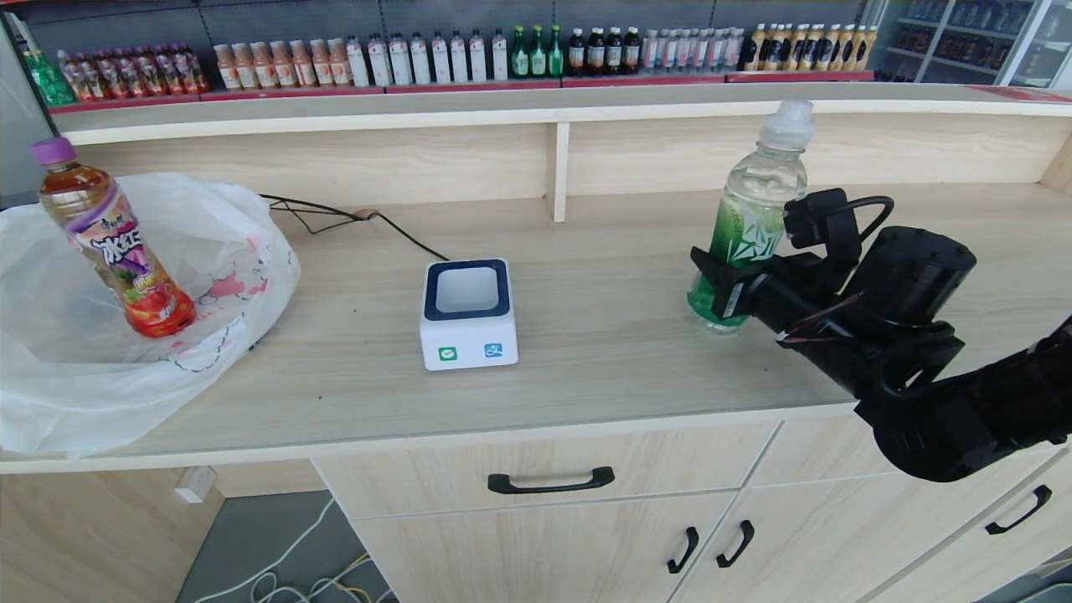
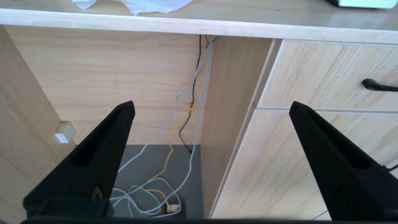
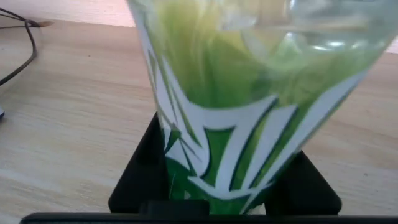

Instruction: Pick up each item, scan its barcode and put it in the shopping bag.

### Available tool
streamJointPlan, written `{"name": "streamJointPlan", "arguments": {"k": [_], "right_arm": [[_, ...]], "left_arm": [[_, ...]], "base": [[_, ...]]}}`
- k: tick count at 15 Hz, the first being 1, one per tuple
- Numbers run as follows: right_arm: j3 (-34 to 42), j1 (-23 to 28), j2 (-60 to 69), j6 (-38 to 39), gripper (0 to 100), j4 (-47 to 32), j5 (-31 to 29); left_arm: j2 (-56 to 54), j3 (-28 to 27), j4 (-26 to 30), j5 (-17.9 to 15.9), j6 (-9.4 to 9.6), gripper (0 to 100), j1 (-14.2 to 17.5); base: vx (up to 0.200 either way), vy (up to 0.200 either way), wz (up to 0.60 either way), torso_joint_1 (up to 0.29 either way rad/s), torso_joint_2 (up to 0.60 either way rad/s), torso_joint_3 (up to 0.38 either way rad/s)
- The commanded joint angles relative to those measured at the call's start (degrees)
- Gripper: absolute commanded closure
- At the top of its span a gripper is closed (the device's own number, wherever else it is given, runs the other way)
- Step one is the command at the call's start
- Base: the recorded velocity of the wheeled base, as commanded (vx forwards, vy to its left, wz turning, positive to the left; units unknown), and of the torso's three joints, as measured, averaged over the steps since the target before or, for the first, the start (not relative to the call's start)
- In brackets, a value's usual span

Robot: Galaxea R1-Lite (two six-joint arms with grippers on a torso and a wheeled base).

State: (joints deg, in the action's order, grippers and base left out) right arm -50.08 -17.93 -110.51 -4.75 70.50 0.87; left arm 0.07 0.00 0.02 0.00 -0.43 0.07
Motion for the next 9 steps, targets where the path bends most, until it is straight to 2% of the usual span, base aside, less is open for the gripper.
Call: {"name": "streamJointPlan", "arguments": {"k": [1,9], "right_arm": [[0.24,-0.09,0.38,0.01,100,-0.01,0.01],[0.86,-0.17,1.52,0.1,100,0.17,0.1]], "left_arm": [[0.01,0.0,0.06,0.0,-0.01,0,0.01],[0.01,0.0,-0.02,0.0,0.08,0,0.01]], "base": [[0.0,0.0,0.0,0.0,0.0,0.0],[0.0,0.0,0.0,0.0,0.0,0.0]]}}
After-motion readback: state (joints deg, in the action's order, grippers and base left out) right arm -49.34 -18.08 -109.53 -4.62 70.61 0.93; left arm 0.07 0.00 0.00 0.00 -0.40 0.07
